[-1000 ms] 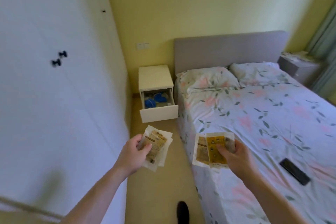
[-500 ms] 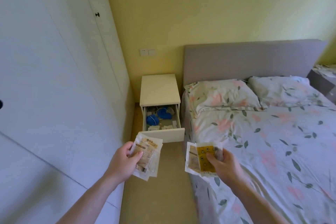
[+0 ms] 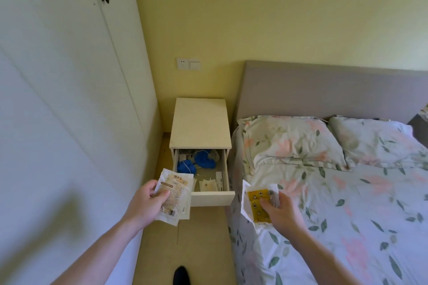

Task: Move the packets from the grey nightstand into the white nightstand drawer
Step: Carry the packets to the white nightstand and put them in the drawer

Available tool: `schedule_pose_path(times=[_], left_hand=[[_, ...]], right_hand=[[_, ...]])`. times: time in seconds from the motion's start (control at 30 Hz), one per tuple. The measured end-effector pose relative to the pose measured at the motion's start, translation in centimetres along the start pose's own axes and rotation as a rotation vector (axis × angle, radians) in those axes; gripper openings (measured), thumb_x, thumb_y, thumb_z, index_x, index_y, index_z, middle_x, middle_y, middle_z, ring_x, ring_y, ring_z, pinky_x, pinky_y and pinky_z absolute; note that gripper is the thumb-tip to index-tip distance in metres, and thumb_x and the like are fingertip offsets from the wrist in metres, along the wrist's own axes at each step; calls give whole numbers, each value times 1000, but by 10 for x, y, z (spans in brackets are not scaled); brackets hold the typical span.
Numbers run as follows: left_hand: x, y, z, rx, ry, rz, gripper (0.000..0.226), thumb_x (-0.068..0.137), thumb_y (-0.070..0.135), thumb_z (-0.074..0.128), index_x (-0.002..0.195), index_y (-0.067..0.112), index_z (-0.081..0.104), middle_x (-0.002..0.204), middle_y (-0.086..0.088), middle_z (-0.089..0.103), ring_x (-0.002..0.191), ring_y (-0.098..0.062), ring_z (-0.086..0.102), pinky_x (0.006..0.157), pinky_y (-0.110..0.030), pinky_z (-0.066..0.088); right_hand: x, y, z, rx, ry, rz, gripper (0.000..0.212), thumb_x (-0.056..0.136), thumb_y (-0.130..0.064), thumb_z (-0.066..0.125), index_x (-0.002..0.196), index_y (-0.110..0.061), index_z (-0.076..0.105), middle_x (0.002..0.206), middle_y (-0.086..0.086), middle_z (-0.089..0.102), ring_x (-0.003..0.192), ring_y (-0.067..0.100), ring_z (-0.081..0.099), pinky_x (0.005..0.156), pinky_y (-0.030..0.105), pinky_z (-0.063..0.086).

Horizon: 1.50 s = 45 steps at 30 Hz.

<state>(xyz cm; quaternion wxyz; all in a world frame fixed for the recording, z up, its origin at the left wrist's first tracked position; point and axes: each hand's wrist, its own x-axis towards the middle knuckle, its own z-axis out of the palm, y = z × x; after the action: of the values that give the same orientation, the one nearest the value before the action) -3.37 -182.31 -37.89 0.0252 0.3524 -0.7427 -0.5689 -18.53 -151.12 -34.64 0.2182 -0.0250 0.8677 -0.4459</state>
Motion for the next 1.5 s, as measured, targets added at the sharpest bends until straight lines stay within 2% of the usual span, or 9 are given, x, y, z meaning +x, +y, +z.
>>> schedule_pose_path(times=[0.17, 0.4, 0.53, 0.8, 0.93, 1.1, 1.23, 1.4, 1.5], left_hand=[[94, 18, 2, 40, -33, -37, 14, 101, 24, 61, 115, 25, 62, 107, 9, 72, 92, -7, 70, 57, -20, 57], [197, 25, 17, 79, -29, -155, 12, 100, 24, 63, 111, 28, 63, 107, 9, 73, 92, -9, 71, 61, -25, 60], [247, 27, 30, 81, 33, -259, 16, 100, 22, 63, 115, 24, 62, 106, 9, 70, 88, -6, 68, 58, -19, 56], [334, 2, 52, 94, 91, -409, 16, 100, 24, 62, 115, 26, 59, 108, 10, 67, 82, -7, 67, 56, -21, 55], [380, -36, 60, 125, 70, -458, 19, 99, 27, 64, 117, 27, 59, 114, 7, 68, 93, -16, 70, 68, -31, 61], [427, -104, 84, 126, -5, -500, 11, 99, 24, 63, 109, 28, 61, 111, 7, 70, 95, -18, 71, 74, -38, 64], [460, -156, 108, 166, -65, -476, 10, 99, 26, 61, 108, 31, 61, 107, 12, 70, 93, -16, 72, 70, -37, 65], [493, -208, 140, 284, -163, -418, 10, 101, 30, 58, 110, 34, 58, 111, 16, 66, 91, -6, 66, 65, -24, 60], [509, -227, 153, 308, -199, -405, 12, 102, 29, 58, 111, 36, 55, 116, 14, 64, 95, -9, 66, 63, -21, 59]], right_hand=[[74, -26, 16, -18, 2, 36, 10, 98, -23, 65, 88, -23, 65, 83, -6, 70, 77, 11, 68, 57, 20, 44], [185, -43, 30, -25, -87, 84, 8, 98, -18, 64, 95, -22, 70, 88, -4, 76, 82, 13, 72, 64, 25, 56], [267, -45, 49, -25, -163, 140, 5, 97, -17, 66, 98, -20, 70, 94, 0, 76, 84, 15, 73, 72, 32, 61], [393, -29, 114, -156, -328, 193, 10, 97, -23, 62, 104, -27, 68, 91, -14, 72, 83, 6, 69, 59, 19, 53], [438, 2, 161, -181, -375, 259, 12, 99, -25, 58, 107, -29, 67, 97, -12, 72, 86, 3, 68, 59, 17, 52], [489, 63, 221, -239, -384, 360, 12, 99, -24, 56, 103, -26, 67, 96, -6, 72, 84, 10, 69, 62, 25, 57], [522, 110, 274, -270, -401, 391, 14, 101, -25, 56, 110, -22, 66, 98, -5, 71, 85, 11, 68, 57, 22, 52], [552, 163, 330, -355, -444, 402, 19, 101, -28, 56, 116, -22, 65, 100, -2, 70, 87, 16, 69, 71, 33, 62], [558, 188, 350, -412, -438, 412, 20, 102, -27, 56, 118, -20, 65, 104, 0, 70, 88, 18, 67, 64, 27, 57]])
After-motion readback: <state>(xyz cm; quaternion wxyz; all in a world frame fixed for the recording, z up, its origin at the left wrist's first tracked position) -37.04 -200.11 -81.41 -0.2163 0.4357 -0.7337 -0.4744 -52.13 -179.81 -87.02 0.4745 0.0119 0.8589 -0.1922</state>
